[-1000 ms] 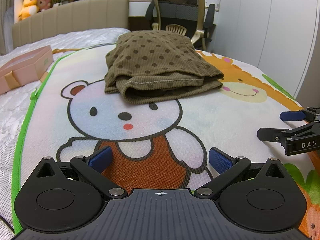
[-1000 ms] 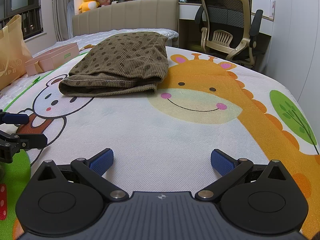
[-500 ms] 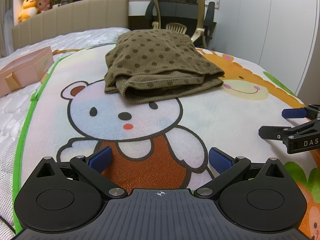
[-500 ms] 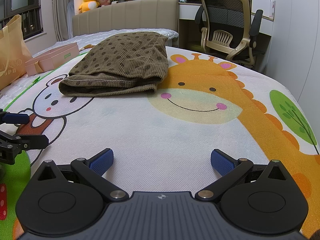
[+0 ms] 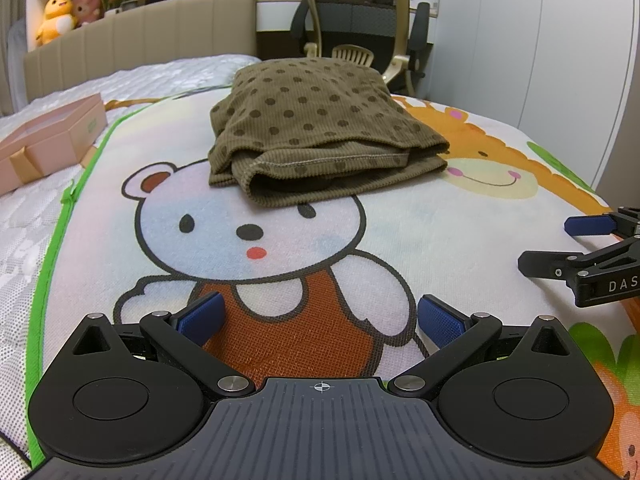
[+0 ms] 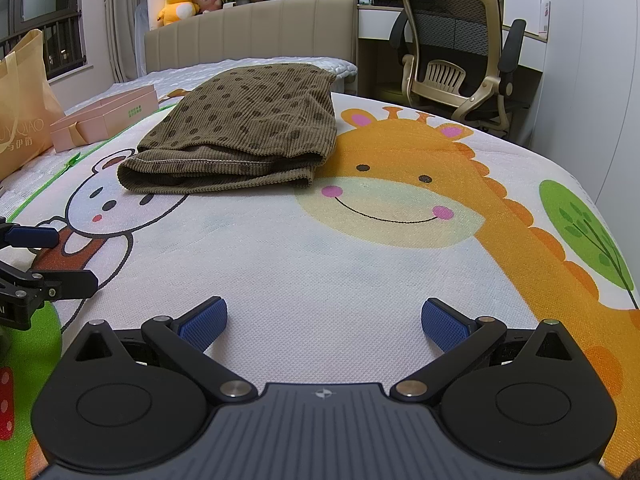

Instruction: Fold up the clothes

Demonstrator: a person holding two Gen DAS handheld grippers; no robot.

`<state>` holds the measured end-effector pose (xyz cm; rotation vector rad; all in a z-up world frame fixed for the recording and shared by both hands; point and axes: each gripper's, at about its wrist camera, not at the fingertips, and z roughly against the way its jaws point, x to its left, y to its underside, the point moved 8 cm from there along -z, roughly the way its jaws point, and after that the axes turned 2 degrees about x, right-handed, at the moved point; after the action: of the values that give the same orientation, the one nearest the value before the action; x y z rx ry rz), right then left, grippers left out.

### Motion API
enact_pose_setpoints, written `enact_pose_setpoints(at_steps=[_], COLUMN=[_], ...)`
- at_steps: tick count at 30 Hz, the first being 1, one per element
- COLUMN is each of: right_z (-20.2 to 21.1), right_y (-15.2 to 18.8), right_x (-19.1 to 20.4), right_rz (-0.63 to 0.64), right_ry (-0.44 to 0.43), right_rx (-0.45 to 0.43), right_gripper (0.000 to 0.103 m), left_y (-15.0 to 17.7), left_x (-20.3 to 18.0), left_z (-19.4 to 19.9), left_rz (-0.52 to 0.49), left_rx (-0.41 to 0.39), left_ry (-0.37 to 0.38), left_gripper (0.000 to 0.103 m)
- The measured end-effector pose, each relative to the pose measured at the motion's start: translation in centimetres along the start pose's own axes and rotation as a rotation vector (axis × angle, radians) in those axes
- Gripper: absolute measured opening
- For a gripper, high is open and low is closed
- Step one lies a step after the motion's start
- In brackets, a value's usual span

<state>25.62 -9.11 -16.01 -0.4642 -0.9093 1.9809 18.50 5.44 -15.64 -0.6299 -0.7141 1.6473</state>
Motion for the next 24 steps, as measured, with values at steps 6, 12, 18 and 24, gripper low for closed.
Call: enact_pose_setpoints(at_steps=[6,12,18,24], right_z=[0.0,0.0,0.01,0.01], right_y=[0.0,0.0,0.0,0.0], right_x=[0.0,-0.01,-0.02,-0.02], right_rz=[0.0,0.0,0.0,0.0], right_ry=[0.0,0.0,0.0,0.0], right_rx=[0.0,0.0,0.0,0.0], right_gripper=[0.103,0.103,0.103,0.103], left_y=[0.03,0.06,0.05,0.05], left_x=[-0.25,-0.22,-0.2,-0.2], left_z=[-0.13,-0.15,-0.21,-0.2], left_rz=[-0.029,-0.031,-0.033,-0.031], left_rx=[0.015,0.018,0.019,0.02], left_ry=[-0.017,-0.017,-0.018,-0.016], left_gripper=[0.103,0.103,0.103,0.103])
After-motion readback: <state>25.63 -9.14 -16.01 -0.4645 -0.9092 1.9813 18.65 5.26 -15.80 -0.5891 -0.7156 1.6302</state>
